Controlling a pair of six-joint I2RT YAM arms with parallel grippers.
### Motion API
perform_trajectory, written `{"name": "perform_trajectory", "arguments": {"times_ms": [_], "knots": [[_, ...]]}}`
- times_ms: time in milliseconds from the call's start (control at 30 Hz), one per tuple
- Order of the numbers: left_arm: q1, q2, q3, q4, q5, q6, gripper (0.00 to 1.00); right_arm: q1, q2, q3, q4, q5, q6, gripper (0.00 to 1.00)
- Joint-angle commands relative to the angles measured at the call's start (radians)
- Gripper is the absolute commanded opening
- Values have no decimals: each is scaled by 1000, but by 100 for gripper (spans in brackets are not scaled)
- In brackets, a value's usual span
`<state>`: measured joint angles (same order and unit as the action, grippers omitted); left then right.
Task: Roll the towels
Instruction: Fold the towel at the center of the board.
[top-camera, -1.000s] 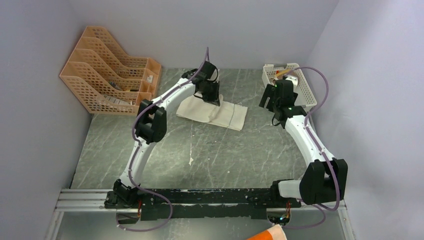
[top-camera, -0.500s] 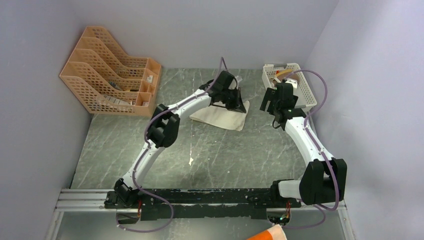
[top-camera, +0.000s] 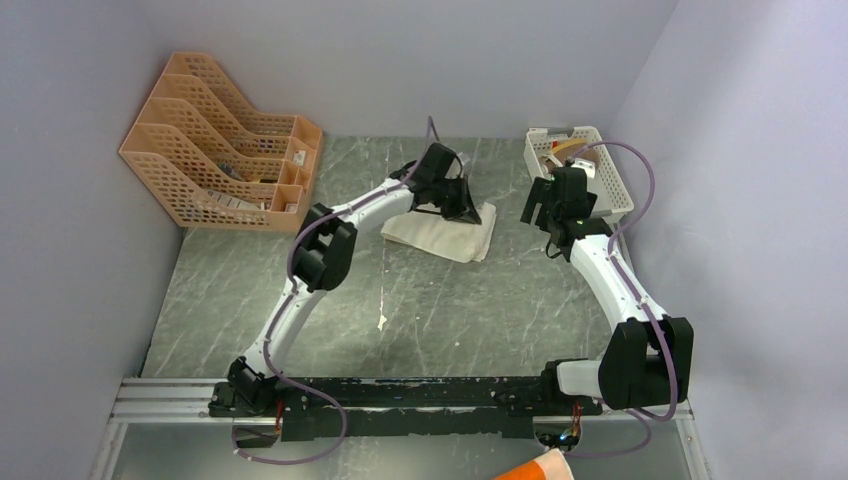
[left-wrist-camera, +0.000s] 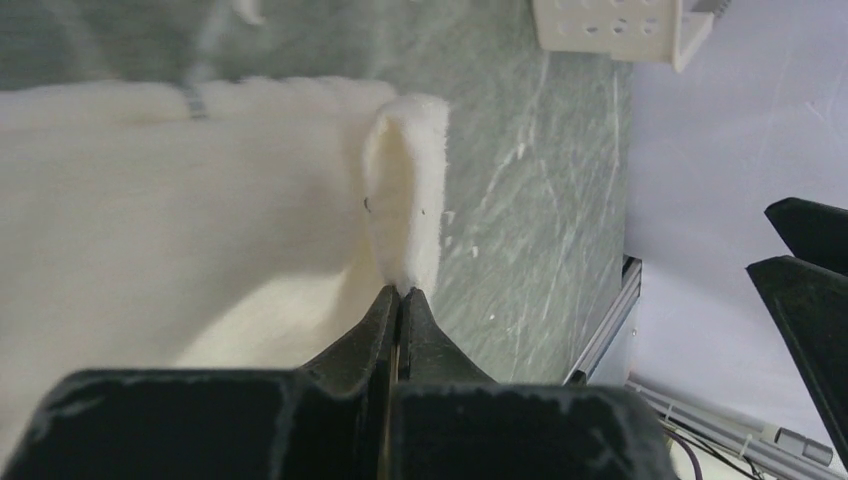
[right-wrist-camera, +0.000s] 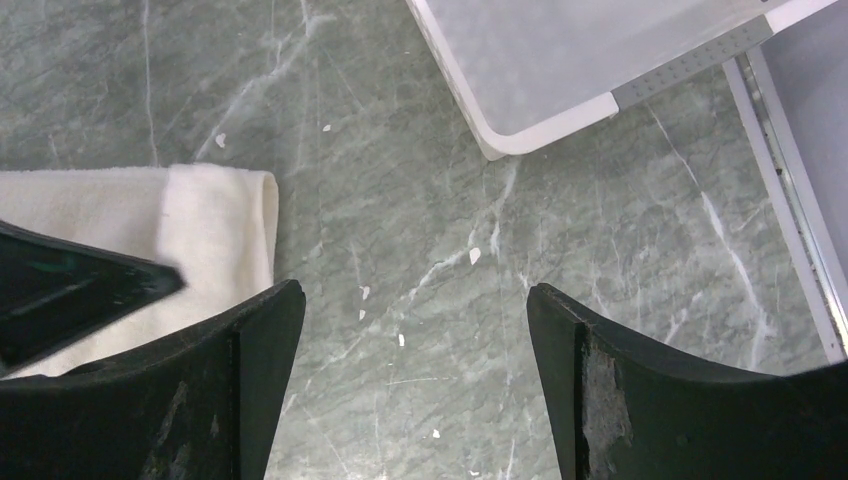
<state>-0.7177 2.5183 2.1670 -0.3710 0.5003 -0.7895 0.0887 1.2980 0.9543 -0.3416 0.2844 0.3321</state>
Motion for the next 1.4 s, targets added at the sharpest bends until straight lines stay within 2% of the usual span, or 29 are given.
{"name": "perform_trajectory", "arguments": {"times_ms": [0, 100, 333, 500, 700, 867, 1200, 1367], "knots": [[103, -166, -88, 46, -27, 36, 7, -10, 3, 9, 15, 9, -8, 83], [194, -257, -145, 20, -62, 90, 7, -9, 10, 11, 18, 1, -3, 83], [384, -385, -138, -154, -102, 274, 7, -10, 27, 23, 17, -22, 13, 83], [508, -407, -109, -314, -125, 464, 7, -9, 37, 36, 12, -23, 11, 83], [541, -356, 6, -508, -258, 694, 7, -9, 47, 40, 3, -39, 18, 83], [555, -381, -34, -510, -400, 794, 7, -10, 43, 40, -9, -35, 13, 83], [645, -450, -26, -512, -548, 856, 7, -9, 52, 76, -23, -47, 14, 83], [656, -469, -8, -509, -569, 859, 7, -10, 58, 77, -24, -67, 19, 83]]}}
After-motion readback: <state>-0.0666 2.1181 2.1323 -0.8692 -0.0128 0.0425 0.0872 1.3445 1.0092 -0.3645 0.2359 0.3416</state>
